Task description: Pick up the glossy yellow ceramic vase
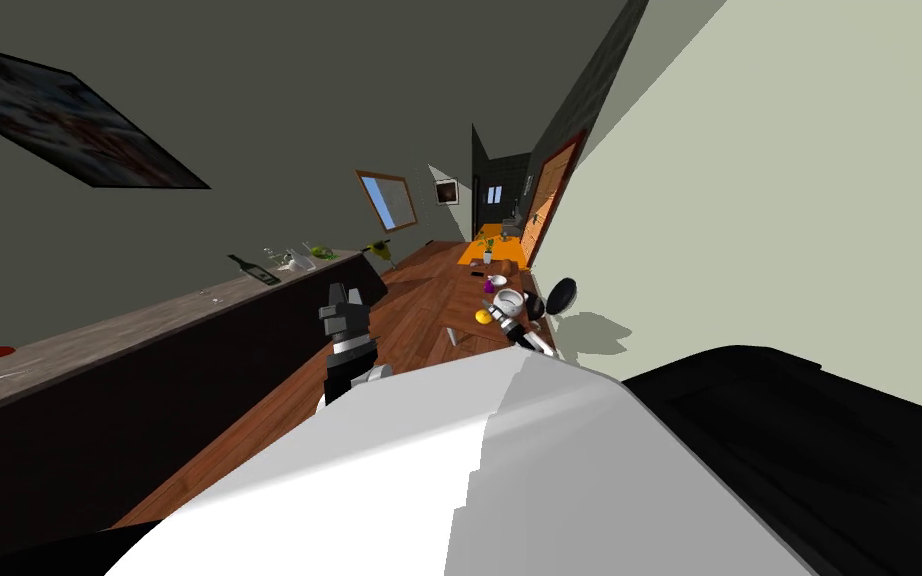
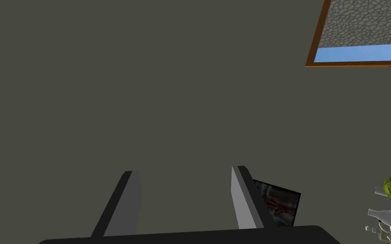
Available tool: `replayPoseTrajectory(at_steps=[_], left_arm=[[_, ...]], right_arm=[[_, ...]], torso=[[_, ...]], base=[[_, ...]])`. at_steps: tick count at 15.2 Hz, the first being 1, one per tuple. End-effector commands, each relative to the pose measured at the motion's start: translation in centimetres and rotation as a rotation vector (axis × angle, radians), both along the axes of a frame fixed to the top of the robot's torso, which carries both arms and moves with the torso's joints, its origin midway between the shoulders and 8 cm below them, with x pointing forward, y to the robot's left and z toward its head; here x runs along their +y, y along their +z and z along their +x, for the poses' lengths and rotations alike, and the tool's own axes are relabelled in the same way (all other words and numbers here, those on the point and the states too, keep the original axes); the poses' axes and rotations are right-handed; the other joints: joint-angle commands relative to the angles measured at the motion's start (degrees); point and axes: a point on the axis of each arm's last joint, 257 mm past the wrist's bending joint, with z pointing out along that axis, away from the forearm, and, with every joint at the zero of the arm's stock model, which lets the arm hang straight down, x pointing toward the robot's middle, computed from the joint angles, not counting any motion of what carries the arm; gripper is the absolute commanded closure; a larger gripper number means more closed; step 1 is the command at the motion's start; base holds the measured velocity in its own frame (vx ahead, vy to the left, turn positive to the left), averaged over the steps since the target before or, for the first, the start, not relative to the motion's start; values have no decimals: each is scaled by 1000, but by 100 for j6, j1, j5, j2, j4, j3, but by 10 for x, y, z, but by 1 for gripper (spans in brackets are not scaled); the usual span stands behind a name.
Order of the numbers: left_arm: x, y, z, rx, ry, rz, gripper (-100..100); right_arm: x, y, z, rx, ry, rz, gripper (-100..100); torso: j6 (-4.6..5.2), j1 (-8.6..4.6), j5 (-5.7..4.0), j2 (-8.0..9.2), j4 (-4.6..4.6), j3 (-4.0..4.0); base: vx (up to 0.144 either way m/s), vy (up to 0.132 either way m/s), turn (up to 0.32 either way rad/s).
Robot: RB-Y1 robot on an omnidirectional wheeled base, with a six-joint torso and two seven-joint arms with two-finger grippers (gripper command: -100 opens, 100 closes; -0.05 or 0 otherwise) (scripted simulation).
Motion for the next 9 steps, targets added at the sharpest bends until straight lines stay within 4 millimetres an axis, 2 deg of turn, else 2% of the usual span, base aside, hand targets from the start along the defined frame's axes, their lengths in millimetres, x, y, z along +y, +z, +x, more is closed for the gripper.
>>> replayPoseTrajectory(at_steps=[1, 6, 9], left_arm=[[0, 0, 0, 0, 0, 0, 0], [0, 0, 0, 0, 0, 0, 0], [0, 0, 0, 0, 0, 0, 0]], right_arm=[[-1, -23, 1, 41, 18, -66, -100], [-10, -62, -3, 114, 23, -131, -100], [-19, -98, -5, 177, 57, -250, -100]], torso=[[0, 0, 0, 0, 0, 0], [-1, 1, 0, 0, 0, 0], [-3, 2, 0, -4, 0, -2]], base=[[27, 39, 119], [27, 33, 92], [42, 44, 151]])
